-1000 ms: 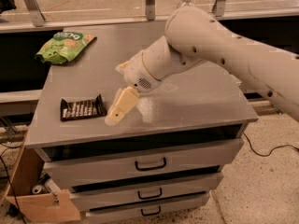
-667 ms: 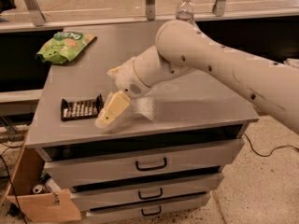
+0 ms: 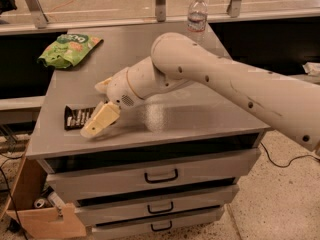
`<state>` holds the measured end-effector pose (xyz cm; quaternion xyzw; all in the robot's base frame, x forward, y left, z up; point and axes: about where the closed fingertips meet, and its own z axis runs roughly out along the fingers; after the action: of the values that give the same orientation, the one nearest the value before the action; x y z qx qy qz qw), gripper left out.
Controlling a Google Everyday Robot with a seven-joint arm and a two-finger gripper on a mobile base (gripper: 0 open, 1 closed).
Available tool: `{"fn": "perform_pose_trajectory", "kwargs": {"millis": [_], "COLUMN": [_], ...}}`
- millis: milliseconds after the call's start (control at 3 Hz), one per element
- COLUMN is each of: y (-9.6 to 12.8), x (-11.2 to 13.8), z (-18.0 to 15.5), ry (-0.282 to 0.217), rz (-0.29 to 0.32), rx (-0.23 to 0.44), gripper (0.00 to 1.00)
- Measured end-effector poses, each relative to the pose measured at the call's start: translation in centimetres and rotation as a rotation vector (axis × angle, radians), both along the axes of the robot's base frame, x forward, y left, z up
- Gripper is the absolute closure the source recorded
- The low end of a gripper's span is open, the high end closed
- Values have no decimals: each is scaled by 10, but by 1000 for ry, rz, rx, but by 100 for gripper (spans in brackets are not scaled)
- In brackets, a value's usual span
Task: Move rxbar chocolate near water bottle
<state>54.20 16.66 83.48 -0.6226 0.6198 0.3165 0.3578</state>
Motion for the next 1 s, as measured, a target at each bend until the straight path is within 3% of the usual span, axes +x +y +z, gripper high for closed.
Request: {"fn": "perform_pose_trajectory", "kwargs": {"millis": [333,1000], "y": [13,15], "x": [-5,-6], "z": [-8,-6], "ry": [37,46], "rz": [4,3], "rx": [19,23], "gripper": [40,86]}}
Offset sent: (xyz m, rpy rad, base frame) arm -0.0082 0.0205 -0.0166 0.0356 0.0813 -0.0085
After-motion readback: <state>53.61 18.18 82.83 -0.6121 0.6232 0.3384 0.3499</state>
